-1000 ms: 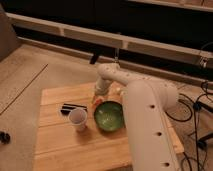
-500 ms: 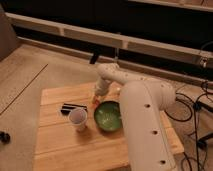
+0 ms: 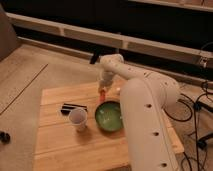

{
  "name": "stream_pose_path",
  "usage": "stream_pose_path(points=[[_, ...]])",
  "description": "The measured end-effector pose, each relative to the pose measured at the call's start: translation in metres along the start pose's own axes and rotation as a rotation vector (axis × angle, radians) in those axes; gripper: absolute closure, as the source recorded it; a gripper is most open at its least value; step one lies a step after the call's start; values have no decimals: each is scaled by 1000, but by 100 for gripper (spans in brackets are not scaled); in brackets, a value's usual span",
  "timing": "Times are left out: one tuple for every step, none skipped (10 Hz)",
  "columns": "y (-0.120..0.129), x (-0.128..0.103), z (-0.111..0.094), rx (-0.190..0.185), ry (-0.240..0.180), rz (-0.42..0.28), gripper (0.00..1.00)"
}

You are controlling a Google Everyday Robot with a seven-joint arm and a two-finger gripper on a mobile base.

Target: Place the pepper on the white sponge

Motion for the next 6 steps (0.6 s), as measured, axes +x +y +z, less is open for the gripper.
stream_pose_path(points=[[-8, -8, -13, 23, -30, 3, 100], [-20, -16, -32, 53, -66, 11, 100], [-30, -19, -48, 79, -93, 22, 100], [-42, -15, -66, 113, -114, 37, 100], [-56, -4, -83, 150, -125, 59, 100], [-72, 17, -100, 190, -128, 93, 100]])
